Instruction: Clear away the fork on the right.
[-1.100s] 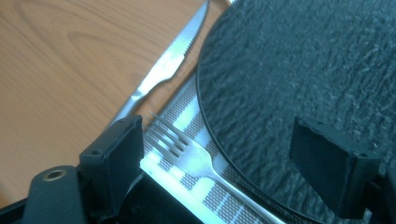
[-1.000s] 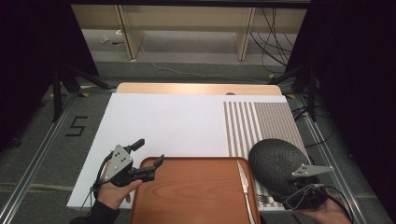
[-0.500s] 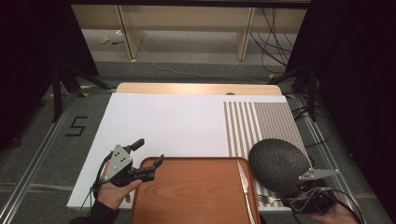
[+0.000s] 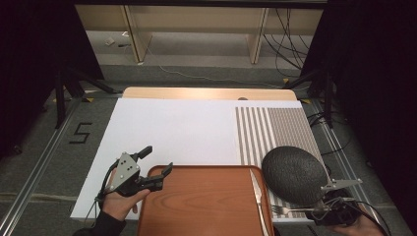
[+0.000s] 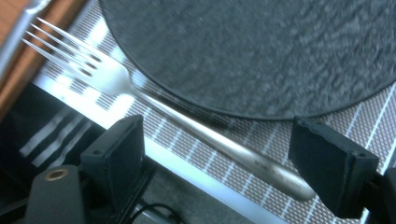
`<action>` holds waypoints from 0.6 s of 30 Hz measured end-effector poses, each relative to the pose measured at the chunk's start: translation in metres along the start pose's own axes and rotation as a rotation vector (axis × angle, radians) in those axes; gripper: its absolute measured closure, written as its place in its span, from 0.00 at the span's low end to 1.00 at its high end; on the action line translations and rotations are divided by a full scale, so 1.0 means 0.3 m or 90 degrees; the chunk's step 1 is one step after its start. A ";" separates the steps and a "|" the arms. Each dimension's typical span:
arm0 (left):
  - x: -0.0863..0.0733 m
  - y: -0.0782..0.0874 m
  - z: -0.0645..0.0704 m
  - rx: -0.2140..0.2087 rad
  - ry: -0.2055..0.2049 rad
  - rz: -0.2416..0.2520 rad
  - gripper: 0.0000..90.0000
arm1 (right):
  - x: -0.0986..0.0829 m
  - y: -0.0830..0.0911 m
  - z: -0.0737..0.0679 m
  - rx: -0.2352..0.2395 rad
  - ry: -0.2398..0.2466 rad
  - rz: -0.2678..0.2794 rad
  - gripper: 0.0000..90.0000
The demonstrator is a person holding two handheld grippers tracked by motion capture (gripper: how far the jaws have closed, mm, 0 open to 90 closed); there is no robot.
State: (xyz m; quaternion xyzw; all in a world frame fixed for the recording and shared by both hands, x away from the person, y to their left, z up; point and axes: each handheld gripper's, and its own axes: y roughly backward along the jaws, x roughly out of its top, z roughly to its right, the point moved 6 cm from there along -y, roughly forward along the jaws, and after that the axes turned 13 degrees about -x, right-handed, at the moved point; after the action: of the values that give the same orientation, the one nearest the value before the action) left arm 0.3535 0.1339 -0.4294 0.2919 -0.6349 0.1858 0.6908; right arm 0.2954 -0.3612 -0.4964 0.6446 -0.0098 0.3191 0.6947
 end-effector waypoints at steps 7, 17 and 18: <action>0.000 0.000 0.000 0.000 0.000 0.000 0.19 | -0.013 -0.018 0.011 -0.002 0.000 -0.019 0.22; -0.001 -0.005 0.001 -0.003 -0.002 -0.003 0.19 | -0.010 -0.055 0.011 0.009 0.010 -0.033 0.22; -0.001 -0.006 0.002 -0.003 -0.001 -0.003 0.19 | -0.008 -0.058 0.011 0.012 0.013 -0.033 0.23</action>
State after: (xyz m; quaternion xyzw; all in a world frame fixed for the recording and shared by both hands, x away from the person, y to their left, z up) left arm 0.3540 0.1323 -0.4300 0.2915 -0.6351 0.1826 0.6916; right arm 0.3026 -0.3646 -0.5123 0.6481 0.0169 0.3073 0.6966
